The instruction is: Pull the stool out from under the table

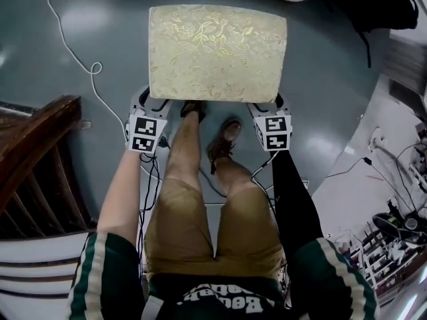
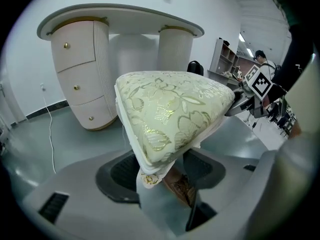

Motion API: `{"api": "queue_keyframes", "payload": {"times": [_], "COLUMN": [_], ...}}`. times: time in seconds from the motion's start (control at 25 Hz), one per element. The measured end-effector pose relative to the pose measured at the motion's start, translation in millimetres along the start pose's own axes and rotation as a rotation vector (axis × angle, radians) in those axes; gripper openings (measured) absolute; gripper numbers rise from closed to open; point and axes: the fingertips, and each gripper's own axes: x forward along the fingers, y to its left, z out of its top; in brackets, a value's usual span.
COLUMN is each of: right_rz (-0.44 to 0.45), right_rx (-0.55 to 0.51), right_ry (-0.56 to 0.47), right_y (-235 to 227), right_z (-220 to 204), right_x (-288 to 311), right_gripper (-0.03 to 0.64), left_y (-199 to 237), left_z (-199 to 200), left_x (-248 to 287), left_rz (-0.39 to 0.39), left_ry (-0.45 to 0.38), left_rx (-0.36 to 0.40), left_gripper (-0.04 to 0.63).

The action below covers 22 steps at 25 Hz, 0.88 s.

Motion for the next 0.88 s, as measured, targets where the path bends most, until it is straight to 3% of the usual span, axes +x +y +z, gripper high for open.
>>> {"api": "queue_keyframes", "payload": {"times": [0.32,0.52,0.64,0.88], "right_rz": [-0.004,-0.007,-0.015,-0.046], "right_rx": [0.010,0.012,0.009,0.012], "right_ry": [0.060,0.085,0.038,-0.161], "right_y": [-3,-5,-5,-26], "right_z": [-9,-19,12,130], "right_x": [-5,-57,-97,-168], "right_gripper": [0.369,0.368,0.359,0.364], "left_y": [0,-14,-17,-22], "left_z": [-5,9,45,168], "left_x": [-6,-51,-89,-135], "left_rz": [0.007,0.023,0.028,0.022], "left_ry": [0.074,0.084,0.051,-0.079], "left_rx": [-0.002,-0.016,0.019,0.077], "left_gripper": [0.298,0.298,0.298,0.296]}}
